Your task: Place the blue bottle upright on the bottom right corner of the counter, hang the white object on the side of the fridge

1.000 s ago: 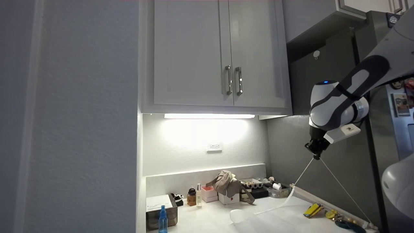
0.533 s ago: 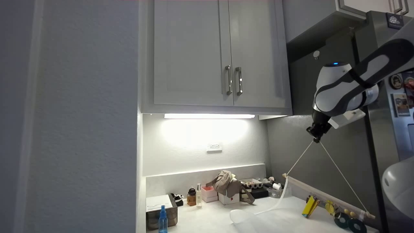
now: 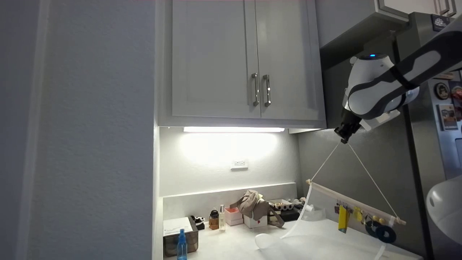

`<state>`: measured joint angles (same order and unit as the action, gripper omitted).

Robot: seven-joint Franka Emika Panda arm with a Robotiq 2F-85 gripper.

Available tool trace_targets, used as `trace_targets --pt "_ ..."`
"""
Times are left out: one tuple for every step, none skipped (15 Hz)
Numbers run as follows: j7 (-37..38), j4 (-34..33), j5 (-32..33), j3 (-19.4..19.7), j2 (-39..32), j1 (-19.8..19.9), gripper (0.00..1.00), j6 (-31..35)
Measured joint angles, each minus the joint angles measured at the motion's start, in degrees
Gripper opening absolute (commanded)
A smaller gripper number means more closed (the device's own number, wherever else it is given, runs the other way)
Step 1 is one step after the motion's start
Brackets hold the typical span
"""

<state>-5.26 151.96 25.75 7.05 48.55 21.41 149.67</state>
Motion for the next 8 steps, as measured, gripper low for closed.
trace_targets --pt "0.1 -0.4 0.0 -0.5 0.2 0.0 0.00 0.0" --pt "0.1 -0.9 0.0 -0.9 0.4 0.0 0.00 0.0" --pt "0.1 -1.4 0.0 -1.2 0.5 0.0 0.00 0.0" --pt "0.1 -1.9 0.0 -1.5 0.7 0.0 0.00 0.0" --pt "0.1 -2.6 0.0 -1.6 0.8 0.0 0.00 0.0" --pt "0.1 -3.3 0.0 -1.8 0.9 0.0 0.00 0.0" --pt "0.1 -4.2 -0.1 -2.0 1.0 0.0 0.00 -0.1" --pt "0.1 -5.0 -0.2 -2.1 1.0 0.0 0.00 -0.1"
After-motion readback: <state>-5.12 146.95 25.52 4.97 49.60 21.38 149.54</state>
